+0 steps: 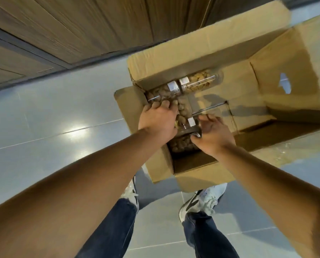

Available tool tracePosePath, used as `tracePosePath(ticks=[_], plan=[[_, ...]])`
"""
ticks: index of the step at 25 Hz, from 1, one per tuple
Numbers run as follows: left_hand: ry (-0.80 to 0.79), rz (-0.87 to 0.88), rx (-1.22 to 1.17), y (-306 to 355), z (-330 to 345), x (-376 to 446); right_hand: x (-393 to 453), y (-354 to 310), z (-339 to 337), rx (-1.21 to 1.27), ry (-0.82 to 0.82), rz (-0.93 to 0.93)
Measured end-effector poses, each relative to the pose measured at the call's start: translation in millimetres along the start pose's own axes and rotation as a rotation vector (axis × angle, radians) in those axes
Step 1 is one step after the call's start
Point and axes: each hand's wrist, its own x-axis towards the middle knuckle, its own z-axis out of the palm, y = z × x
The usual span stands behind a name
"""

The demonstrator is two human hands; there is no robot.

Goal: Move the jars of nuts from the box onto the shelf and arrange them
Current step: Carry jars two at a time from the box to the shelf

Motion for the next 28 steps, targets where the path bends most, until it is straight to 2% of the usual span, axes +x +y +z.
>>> tracePosePath(ticks=[3, 6, 10, 13, 15, 20, 24, 26, 28], plan=[[-0.026, -0.01, 0.158, 2, 24, 31, 37, 3, 37, -0.05, 0.101, 0.004], [-0.08, -0.033, 0.234, 1, 36, 52, 62, 0, 64, -0.123, 0.126, 0.053], [-0.086, -0.092, 0.148, 2, 37, 62, 71, 3, 71, -0.098, 0.115, 0.088], [-0.045, -0.101, 0.009, -1, 21, 52, 62, 13, 53, 0.037, 0.239, 0.087], [-0.023, -0.098, -0.04, -5, 8, 39, 52, 15, 39, 0.069, 0.205, 0.089], [0.067, -0.027, -0.042, -27, 6, 27, 61, -5, 49, -0.063, 0.028, 0.085], [0.213, 0.016, -0.104, -30, 22, 33, 75, -1, 67, -0.104, 0.108, 0.142], [0.271, 0.033, -0.178, -30, 24, 31, 71, 5, 66, -0.015, 0.149, 0.123], [0.303, 0.022, -0.242, -29, 20, 28, 61, 10, 53, 0.313, 0.122, 0.128]])
